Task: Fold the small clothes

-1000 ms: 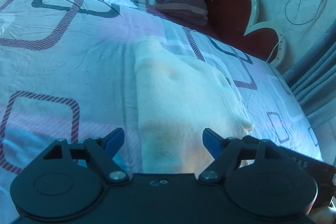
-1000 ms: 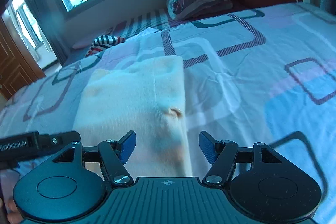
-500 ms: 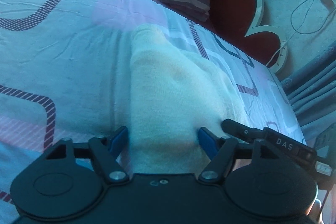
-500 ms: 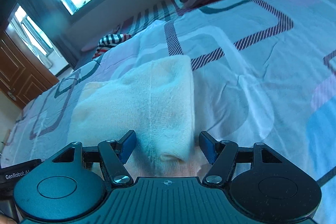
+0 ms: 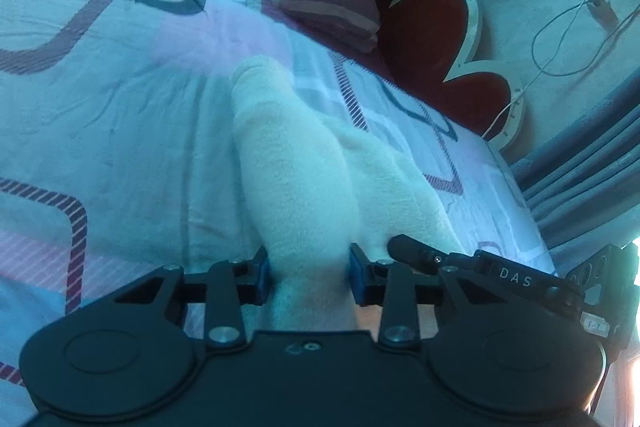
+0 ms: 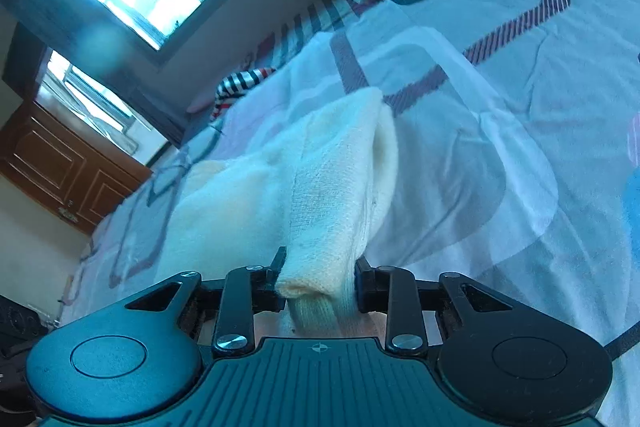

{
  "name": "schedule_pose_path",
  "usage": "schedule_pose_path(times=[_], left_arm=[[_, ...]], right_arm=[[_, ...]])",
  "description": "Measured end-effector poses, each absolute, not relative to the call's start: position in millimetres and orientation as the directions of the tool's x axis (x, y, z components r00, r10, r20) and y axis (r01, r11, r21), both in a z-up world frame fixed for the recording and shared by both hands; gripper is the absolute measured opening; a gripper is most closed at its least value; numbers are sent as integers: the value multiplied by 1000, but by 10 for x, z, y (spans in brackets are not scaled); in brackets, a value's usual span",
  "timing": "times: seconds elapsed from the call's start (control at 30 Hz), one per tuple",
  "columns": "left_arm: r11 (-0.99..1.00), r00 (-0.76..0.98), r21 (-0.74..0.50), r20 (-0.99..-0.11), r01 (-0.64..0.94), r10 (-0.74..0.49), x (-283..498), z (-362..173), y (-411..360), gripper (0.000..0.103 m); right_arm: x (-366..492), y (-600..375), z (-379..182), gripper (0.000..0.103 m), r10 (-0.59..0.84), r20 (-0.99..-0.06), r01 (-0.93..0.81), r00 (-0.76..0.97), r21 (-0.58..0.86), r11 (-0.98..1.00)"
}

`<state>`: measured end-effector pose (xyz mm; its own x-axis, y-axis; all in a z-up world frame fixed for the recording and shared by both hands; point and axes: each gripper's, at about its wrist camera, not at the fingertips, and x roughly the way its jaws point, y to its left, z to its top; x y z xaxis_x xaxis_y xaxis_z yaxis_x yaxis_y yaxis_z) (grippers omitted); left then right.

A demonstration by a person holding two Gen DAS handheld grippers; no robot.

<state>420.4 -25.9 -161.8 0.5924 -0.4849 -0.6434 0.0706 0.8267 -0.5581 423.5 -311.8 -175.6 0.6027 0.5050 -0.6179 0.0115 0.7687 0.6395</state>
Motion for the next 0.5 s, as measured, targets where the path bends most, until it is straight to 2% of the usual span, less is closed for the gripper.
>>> schedule_pose_path(times=[0.23,0.5], left_arm=[[831,657,-549,-596,87,-462,3996,-1236,33,34],[865,728,-502,-585,22,-358,3641,-909,1037,34]], right_arm=[[4124,-2749,-1289,29,544,-563,-104,622,630,770],[4092,-1683,-1025,29,631,-510,-199,585,664,721]])
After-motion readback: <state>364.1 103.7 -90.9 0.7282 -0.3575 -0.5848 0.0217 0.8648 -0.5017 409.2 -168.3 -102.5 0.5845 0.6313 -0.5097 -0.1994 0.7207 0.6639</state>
